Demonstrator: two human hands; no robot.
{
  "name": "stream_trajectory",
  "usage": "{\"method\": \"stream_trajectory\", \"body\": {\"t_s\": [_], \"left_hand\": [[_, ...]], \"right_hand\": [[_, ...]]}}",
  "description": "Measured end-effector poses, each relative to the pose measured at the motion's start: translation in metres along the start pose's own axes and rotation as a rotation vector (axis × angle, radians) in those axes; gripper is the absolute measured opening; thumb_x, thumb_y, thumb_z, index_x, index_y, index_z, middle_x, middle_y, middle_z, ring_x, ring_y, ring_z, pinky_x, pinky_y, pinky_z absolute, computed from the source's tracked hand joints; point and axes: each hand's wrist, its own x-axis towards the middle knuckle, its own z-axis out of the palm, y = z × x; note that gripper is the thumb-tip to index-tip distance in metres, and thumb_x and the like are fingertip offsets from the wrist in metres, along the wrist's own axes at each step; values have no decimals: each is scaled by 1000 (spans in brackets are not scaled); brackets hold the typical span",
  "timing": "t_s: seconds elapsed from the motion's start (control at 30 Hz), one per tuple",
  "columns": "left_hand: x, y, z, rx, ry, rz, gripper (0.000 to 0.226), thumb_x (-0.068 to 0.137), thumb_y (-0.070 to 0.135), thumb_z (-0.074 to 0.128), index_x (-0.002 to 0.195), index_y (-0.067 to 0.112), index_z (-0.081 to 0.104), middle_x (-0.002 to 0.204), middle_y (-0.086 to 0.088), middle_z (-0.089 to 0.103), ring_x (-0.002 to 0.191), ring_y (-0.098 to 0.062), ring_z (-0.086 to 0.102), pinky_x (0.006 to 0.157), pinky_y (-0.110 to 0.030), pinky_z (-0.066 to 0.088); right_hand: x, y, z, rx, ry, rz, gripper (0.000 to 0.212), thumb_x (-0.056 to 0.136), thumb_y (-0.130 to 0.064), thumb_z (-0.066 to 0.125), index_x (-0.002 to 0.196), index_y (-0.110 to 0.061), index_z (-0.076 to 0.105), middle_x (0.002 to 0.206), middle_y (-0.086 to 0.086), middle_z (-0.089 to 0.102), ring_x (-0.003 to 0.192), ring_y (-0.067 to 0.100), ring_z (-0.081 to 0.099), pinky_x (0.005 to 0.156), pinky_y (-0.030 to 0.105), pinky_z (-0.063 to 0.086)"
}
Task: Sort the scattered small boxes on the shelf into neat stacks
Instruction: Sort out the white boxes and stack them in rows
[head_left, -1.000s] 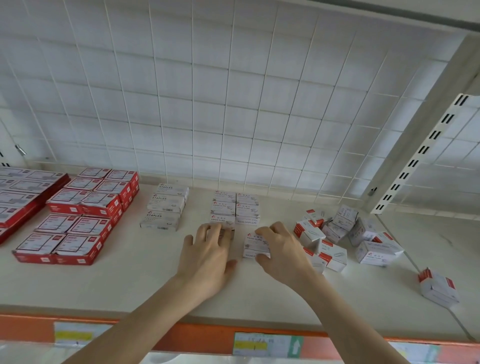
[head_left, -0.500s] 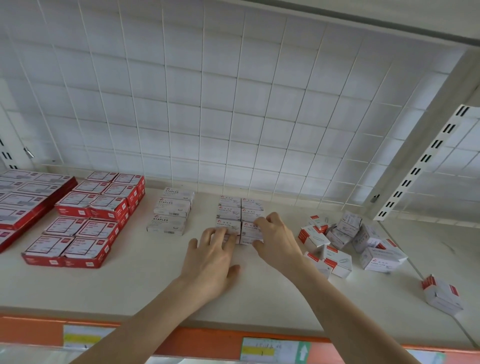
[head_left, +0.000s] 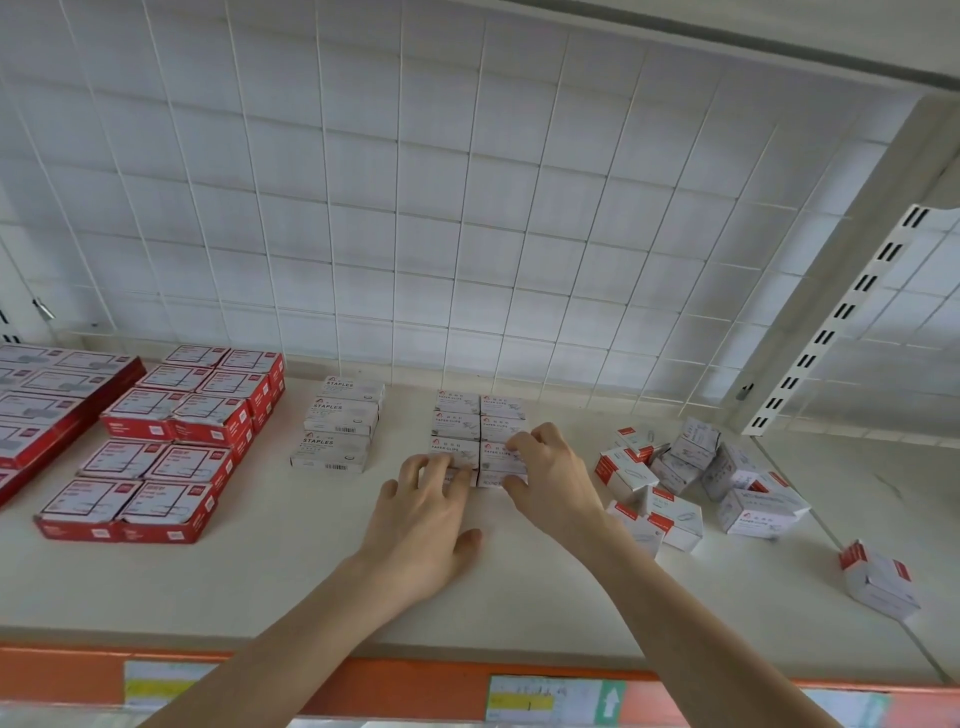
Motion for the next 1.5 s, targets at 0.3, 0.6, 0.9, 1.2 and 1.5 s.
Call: {"method": "stream_trajectory", "body": {"t_s": [0.3, 0.6, 0.9, 1.2, 1.5], "left_hand": [[2, 1, 0, -7, -34, 0, 65, 40, 51, 82, 91, 12, 70, 91, -4, 64, 77, -26, 64, 46, -31, 52], [9, 12, -8, -46, -24, 22, 52, 50, 46, 80, 90, 16, 71, 91, -6, 65, 81, -27, 66, 53, -35, 52], [35, 61, -14, -268, -2, 169, 45, 79, 45, 38, 95, 16, 69, 90, 1, 66, 75, -21, 66, 55, -33, 53], [76, 130, -17, -385, -110, 301, 55, 80, 48, 28, 99, 13, 65, 98, -2, 64, 84, -26, 64, 65, -35, 51], [131, 175, 7, -388, -182, 177, 46, 93, 38, 44, 133, 15, 40, 131, -5, 44, 117, -25, 44, 87, -34, 41]], "right_hand": [[0, 2, 3, -10, 25, -1, 32, 86, -18, 54, 116, -6, 51, 117, 11, 43, 87, 33, 56, 74, 35, 49], [-15, 14, -8, -22, 54, -29, 45, 88, -24, 54, 131, -17, 43, 127, 5, 40, 111, 23, 46, 73, 27, 44], [-59, 73, -25, 32, 292, 49, 29, 78, -19, 54, 101, -6, 66, 100, 14, 61, 94, 39, 56, 75, 46, 50], [-90, 148, -57, -31, 440, 272, 19, 86, -12, 56, 102, -8, 64, 106, 12, 58, 102, 32, 50, 74, 36, 42], [-54, 175, -82, 97, 194, 372, 44, 88, -20, 50, 131, -17, 46, 133, 10, 43, 122, 30, 38, 98, 32, 33]]}}
